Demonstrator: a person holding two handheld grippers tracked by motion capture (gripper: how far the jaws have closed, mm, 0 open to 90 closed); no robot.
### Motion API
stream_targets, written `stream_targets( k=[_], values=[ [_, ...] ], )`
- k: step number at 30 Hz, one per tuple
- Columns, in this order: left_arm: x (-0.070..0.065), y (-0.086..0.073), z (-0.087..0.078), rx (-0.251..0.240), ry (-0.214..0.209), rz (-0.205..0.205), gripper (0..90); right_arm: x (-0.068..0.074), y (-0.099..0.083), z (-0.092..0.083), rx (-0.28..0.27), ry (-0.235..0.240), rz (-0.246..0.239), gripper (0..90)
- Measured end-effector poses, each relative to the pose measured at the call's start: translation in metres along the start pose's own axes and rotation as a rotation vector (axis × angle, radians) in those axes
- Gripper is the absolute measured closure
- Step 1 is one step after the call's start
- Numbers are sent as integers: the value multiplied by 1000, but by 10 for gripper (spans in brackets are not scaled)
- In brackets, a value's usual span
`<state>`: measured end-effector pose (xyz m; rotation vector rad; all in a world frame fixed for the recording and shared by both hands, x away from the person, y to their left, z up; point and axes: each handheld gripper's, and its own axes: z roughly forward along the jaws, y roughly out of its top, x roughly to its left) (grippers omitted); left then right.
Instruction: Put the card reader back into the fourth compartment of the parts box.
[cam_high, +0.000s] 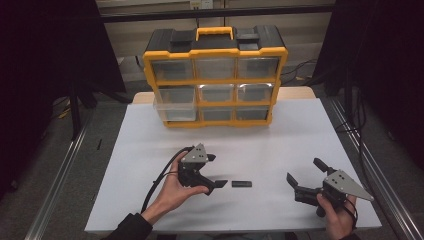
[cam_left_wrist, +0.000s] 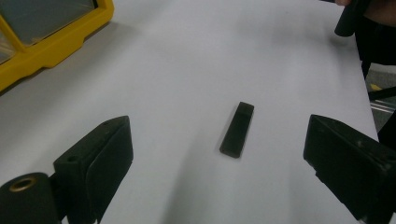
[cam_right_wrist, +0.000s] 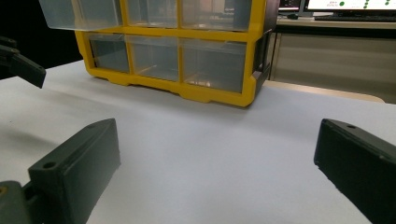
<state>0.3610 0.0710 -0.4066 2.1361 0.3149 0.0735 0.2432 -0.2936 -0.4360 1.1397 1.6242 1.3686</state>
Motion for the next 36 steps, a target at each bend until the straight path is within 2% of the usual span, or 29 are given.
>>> stream_targets(
  k=[2,6,12,18,26,28,33,36],
  values=[
    [1,3,2,10,-14,6,97,0,0,0,-3,0,-1,0],
    [4,6,7,24,-13,6,110,0,0,0,-3,0,-1,0],
    [7,10,18,87,-36,18,143,0,0,0,0,0,0,0],
    [8,17,26,114,-33,38,167,0,0,0,0,-1,-3,0],
    [9,26,43,168,-81,41,199,0,0,0,-2,2,-3,0],
    [9,27,48,206,-91,44,227,0,0,0,-2,2,-2,0],
    [8,28,57,245,-118,53,248,0,0,0,-2,3,-2,0],
    [8,30,63,275,-111,70,292,0,0,0,0,4,-3,0]
  ],
)
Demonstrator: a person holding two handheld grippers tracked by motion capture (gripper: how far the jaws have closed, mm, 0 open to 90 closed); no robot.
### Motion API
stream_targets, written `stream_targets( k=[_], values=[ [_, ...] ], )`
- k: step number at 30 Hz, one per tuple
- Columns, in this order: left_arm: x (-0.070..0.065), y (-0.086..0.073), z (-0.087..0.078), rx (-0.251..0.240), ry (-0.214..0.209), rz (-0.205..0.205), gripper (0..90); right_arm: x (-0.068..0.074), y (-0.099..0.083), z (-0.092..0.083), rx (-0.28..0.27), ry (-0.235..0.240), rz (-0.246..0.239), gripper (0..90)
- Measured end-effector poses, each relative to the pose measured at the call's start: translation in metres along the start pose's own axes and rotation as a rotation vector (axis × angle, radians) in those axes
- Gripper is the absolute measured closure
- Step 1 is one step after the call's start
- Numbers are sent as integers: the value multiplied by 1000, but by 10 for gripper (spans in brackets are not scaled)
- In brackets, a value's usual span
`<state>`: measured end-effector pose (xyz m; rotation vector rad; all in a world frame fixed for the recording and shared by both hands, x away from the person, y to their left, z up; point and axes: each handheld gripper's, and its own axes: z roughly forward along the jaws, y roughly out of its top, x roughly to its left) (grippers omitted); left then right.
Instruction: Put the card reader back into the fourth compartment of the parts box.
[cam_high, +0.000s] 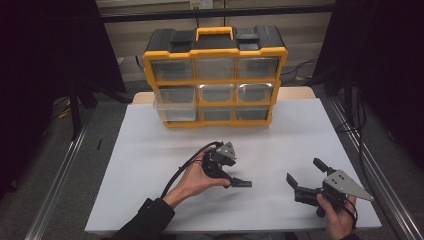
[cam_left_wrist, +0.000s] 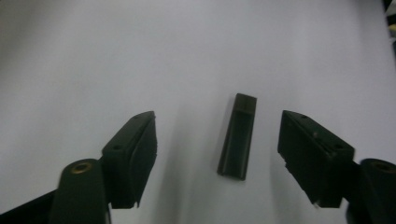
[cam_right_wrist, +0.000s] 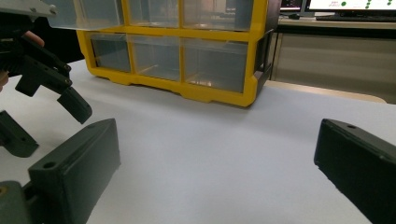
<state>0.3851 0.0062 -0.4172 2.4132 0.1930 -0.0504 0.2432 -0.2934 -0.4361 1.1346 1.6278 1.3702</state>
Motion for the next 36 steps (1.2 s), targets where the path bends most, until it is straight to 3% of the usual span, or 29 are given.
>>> stream_targets(
  k=[9,16,23,31,36],
  values=[
    [3,5,14,60,-59,13,382,0,0,0,-1,2,-1,0],
    [3,4,22,101,-79,24,471,0,0,1,3,6,-1,0],
    [1,4,27,131,-89,52,547,0,0,1,3,6,-2,0],
    [-1,7,29,156,-57,105,618,0,-1,1,4,4,-7,0],
    [-1,6,29,151,-56,107,630,1,-1,1,3,7,-6,0]
  ],
)
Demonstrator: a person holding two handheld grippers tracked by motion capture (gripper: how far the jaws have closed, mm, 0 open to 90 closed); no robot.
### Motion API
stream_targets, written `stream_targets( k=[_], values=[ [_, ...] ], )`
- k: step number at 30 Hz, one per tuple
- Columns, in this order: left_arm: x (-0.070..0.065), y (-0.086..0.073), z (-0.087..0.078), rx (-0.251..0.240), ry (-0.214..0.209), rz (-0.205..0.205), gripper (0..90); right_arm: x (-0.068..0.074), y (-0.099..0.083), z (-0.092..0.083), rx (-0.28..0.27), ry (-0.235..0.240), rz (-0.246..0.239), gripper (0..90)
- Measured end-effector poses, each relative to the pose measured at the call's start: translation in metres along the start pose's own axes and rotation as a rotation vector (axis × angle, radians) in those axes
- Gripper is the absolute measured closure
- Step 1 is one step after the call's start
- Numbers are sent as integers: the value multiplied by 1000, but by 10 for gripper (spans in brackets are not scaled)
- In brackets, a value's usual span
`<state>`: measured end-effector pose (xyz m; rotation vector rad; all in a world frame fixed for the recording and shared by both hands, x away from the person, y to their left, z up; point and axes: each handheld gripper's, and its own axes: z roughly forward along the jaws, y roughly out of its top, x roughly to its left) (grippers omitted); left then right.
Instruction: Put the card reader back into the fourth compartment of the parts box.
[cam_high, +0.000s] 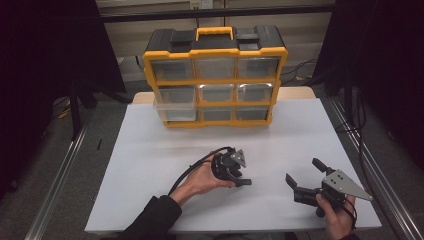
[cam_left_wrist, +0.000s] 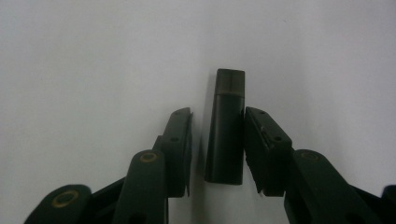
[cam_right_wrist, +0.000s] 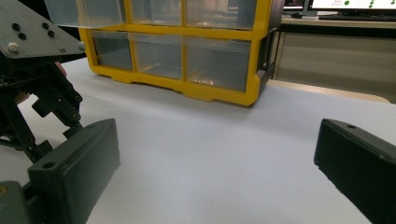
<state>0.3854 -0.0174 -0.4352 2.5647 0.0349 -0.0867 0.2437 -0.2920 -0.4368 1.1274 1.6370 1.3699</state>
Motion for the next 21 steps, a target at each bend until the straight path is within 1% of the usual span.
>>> stream_targets(
  k=[1,3,4,5,8,11,13,15,17,21],
  values=[
    [0,0,-1,10,1,7,636,0,0,0,1,0,2,0],
    [0,1,-1,11,4,6,648,0,0,0,2,-3,-1,0],
    [0,0,0,-4,8,-10,656,0,0,0,2,-3,1,0],
    [0,0,0,-2,14,-12,675,0,0,0,2,-3,1,0],
    [2,-1,-1,-6,9,-14,728,0,0,0,3,-2,-1,0],
    [1,0,-1,0,18,-14,733,0,0,0,2,-1,-3,0],
    [1,0,-1,4,18,-18,734,0,0,0,1,-1,0,0],
    [1,0,-1,-3,20,-23,734,-1,0,0,0,-1,0,0],
    [2,0,-2,-1,13,-25,734,-1,0,0,0,0,1,0],
    [2,-2,-2,-22,10,-50,734,-1,0,0,1,0,1,0]
  ],
)
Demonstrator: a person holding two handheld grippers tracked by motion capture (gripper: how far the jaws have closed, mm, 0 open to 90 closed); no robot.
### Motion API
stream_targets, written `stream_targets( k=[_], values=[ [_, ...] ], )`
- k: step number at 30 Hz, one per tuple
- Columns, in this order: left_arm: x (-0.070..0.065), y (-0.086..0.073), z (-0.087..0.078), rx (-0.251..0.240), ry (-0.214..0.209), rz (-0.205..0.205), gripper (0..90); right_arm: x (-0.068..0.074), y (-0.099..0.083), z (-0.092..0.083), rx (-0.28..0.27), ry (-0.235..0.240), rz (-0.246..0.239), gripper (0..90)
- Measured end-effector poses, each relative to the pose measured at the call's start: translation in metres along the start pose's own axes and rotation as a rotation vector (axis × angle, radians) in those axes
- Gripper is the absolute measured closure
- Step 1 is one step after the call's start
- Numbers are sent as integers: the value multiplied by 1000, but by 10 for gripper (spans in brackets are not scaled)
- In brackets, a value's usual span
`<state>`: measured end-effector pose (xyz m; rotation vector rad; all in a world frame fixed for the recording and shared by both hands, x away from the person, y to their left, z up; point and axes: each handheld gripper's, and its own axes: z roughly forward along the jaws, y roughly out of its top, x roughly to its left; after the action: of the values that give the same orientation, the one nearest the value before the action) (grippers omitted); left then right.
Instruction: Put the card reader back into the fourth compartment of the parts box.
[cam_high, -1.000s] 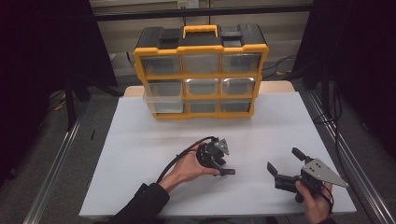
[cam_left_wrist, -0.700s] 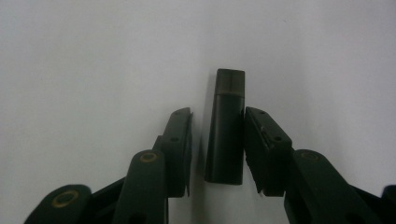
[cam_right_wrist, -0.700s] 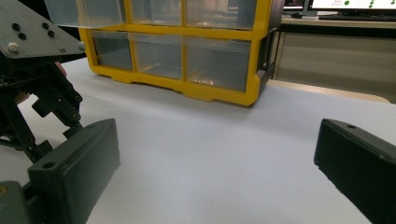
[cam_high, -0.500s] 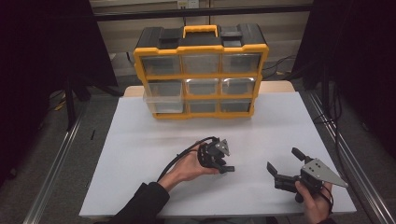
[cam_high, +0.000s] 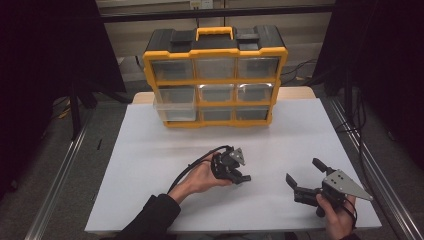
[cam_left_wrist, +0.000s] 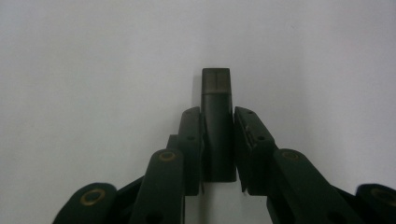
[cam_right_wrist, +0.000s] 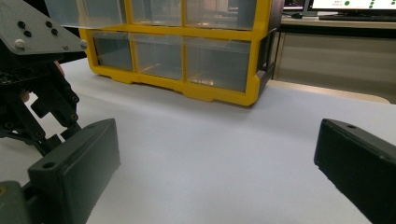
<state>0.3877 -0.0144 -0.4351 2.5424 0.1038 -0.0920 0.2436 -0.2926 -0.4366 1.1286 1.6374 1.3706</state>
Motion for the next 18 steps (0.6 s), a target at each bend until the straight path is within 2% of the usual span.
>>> stream_targets(
  k=[7,18],
  values=[
    [2,-2,-3,-6,-8,-7,735,0,0,0,-1,0,-2,0],
    [1,-8,-12,-56,3,-18,734,0,0,0,0,1,1,0]
  ],
)
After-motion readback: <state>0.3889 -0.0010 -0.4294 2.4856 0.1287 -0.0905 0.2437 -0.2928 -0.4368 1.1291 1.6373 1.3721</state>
